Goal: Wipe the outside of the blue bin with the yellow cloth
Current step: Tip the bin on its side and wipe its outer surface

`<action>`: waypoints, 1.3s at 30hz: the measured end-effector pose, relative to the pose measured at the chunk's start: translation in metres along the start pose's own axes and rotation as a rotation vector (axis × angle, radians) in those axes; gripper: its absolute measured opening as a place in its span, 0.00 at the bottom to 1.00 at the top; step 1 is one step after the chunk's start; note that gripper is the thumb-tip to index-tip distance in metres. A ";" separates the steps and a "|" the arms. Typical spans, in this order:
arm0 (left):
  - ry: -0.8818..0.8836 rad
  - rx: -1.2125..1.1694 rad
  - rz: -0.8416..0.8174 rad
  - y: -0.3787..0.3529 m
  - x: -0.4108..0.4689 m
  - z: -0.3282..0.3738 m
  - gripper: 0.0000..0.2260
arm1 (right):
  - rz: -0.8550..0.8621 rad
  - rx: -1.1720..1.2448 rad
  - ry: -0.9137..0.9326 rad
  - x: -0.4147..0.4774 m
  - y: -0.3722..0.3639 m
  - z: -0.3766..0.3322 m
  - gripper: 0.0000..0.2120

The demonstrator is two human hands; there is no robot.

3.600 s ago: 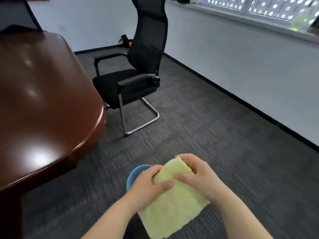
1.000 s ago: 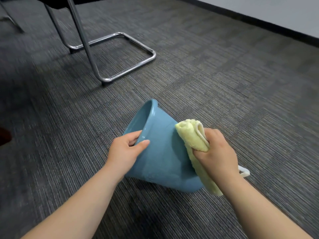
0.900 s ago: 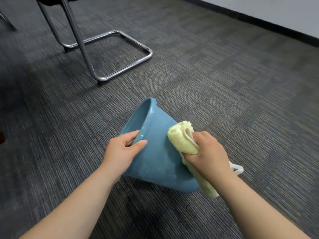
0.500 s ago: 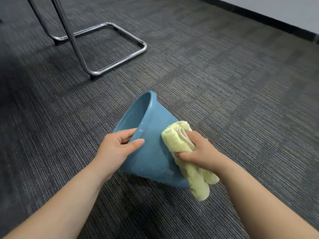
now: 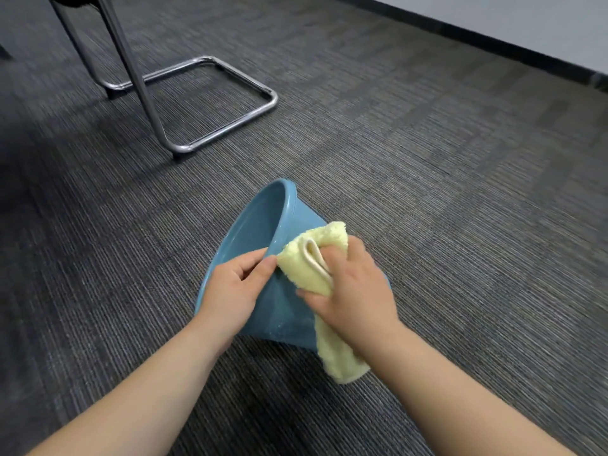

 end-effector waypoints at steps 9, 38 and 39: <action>0.022 -0.028 0.002 0.004 -0.003 -0.004 0.11 | 0.078 0.051 0.008 -0.008 -0.015 -0.011 0.30; 0.066 -0.066 0.035 0.013 -0.002 -0.010 0.11 | 0.081 0.231 0.125 -0.016 -0.013 -0.016 0.24; 0.066 -0.067 0.034 0.014 -0.002 -0.010 0.12 | 0.067 0.207 0.140 -0.016 -0.014 -0.014 0.24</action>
Point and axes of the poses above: each hand's wrist, its own x-axis towards the middle knuckle, its own y-axis out of the back of the hand, z = x × y, the point moved 1 cm from there along x, towards the middle knuckle, and after that the axes turned 11 degrees about z, right-handed, at the moved point
